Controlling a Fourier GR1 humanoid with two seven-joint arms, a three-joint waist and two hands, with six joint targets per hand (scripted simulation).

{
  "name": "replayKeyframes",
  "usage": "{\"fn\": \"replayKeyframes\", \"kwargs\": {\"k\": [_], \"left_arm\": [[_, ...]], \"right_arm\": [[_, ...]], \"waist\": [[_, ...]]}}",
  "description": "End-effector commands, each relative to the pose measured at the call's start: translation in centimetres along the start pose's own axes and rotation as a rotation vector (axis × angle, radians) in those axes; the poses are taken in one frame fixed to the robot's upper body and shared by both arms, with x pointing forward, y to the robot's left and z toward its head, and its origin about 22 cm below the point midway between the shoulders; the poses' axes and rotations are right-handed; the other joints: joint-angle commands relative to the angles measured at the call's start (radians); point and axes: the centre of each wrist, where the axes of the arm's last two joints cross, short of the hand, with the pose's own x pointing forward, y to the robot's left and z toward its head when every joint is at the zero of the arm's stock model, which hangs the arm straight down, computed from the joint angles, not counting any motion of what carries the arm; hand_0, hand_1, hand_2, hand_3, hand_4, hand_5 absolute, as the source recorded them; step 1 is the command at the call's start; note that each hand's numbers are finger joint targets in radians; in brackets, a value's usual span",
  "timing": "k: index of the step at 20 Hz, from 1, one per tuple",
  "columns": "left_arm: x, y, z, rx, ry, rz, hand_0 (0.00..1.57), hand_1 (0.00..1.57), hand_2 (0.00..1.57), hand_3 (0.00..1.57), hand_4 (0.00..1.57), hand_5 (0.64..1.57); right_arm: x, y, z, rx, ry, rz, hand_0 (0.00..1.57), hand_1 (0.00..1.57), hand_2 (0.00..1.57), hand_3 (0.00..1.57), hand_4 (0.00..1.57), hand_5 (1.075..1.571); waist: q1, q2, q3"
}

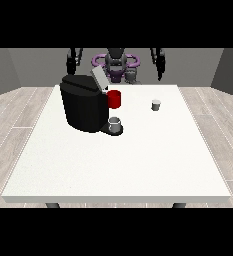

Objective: Insert the coffee pod into the coffee machine and close the lid

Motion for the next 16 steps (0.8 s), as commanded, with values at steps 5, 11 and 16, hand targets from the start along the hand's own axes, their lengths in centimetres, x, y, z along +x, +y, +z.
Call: {"fn": "replayKeyframes", "kwargs": {"k": [5, 11, 16], "left_arm": [[-1.1, 2.7, 2.6, -0.057, -0.051, 0.078, 0.0, 0.0, 0.0, 0.0, 0.3, 1.571], [-0.4, 4.1, 2.1, -0.029, -0.113, 0.007, 0.0, 0.0, 0.0, 0.0, 0.24, 1.571], [-0.6, 4.0, 1.4, -0.042, -0.101, -0.129, 0.0, 0.0, 0.0, 0.0, 0.0, 1.571]], "right_arm": [[-2.7, -1.9, 1.2, -0.061, 0.086, 0.018, 0.0, 0.0, 0.0, 0.0, 0.13, 1.571], [-1.7, -3.1, 0.5, -0.243, -0.065, -0.037, 0.0, 0.0, 0.0, 0.0, 0.18, 1.571], [-2.5, -0.7, 1.1, -0.212, -0.074, -0.029, 0.0, 0.0, 0.0, 0.0, 0.17, 1.571]], "waist": [[0.048, -0.071, -0.0004], [0.016, -0.062, -0.0003], [-0.019, -0.055, -0.0004]]}}
